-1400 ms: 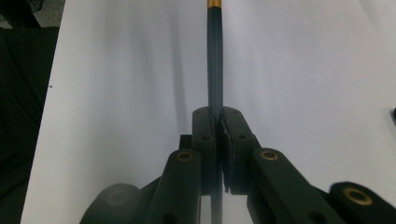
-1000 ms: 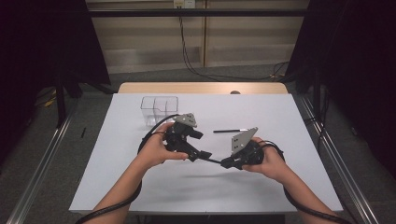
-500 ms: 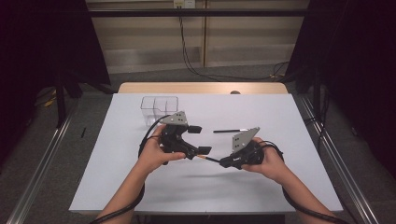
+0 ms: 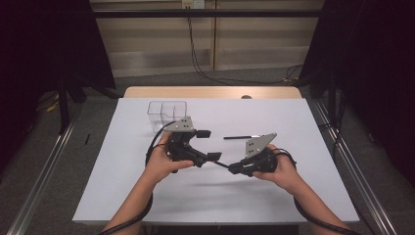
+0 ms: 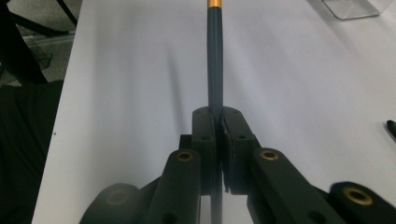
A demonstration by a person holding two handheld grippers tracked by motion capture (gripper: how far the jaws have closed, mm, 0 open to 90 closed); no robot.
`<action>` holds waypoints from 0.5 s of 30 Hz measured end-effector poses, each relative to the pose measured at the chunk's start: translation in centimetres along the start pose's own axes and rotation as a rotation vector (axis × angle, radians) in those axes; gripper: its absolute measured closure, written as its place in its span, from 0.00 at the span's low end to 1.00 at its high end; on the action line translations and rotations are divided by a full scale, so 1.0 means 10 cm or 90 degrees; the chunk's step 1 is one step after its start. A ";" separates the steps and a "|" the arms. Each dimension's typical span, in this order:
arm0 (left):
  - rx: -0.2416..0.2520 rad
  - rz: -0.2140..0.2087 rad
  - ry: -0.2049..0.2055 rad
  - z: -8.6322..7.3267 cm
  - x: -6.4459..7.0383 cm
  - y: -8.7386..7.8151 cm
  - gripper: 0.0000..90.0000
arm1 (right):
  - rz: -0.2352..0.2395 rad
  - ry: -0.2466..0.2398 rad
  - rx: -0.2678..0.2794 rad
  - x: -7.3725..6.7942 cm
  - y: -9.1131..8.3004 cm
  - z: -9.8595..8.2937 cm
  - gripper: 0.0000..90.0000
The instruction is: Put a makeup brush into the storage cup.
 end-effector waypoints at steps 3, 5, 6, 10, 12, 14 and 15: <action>0.002 0.001 -0.002 -0.01 -0.01 0.00 0.07 | -0.005 0.006 0.021 0.00 -0.01 0.01 0.94; 0.007 0.000 -0.005 -0.01 -0.01 0.00 0.07 | -0.010 0.009 0.034 0.01 -0.02 0.02 0.94; 0.008 0.001 -0.007 -0.02 -0.02 0.00 0.07 | -0.012 0.012 0.042 0.01 -0.02 0.03 0.94; 0.017 0.002 -0.012 -0.02 -0.02 -0.01 0.07 | -0.018 0.014 0.061 0.02 -0.02 0.05 0.94; 0.029 0.008 -0.016 -0.02 -0.04 -0.01 0.07 | -0.023 0.021 0.084 0.02 -0.02 0.07 0.94; 0.039 0.009 -0.022 -0.02 -0.04 -0.02 0.07 | -0.024 0.021 0.099 0.03 -0.03 0.09 0.94; 0.039 0.008 -0.022 -0.01 -0.04 -0.02 0.07 | -0.024 0.021 0.106 0.03 -0.03 0.09 0.94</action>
Point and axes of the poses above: each handheld gripper's, and its own axes: y roughly forward along the jaws, z roughly out of its top, x roughly to its right, the point moved 4 cm from there along y, roughly forward along the jaws, and after that the axes turned 11 degrees about z, right-handed, at the moved point
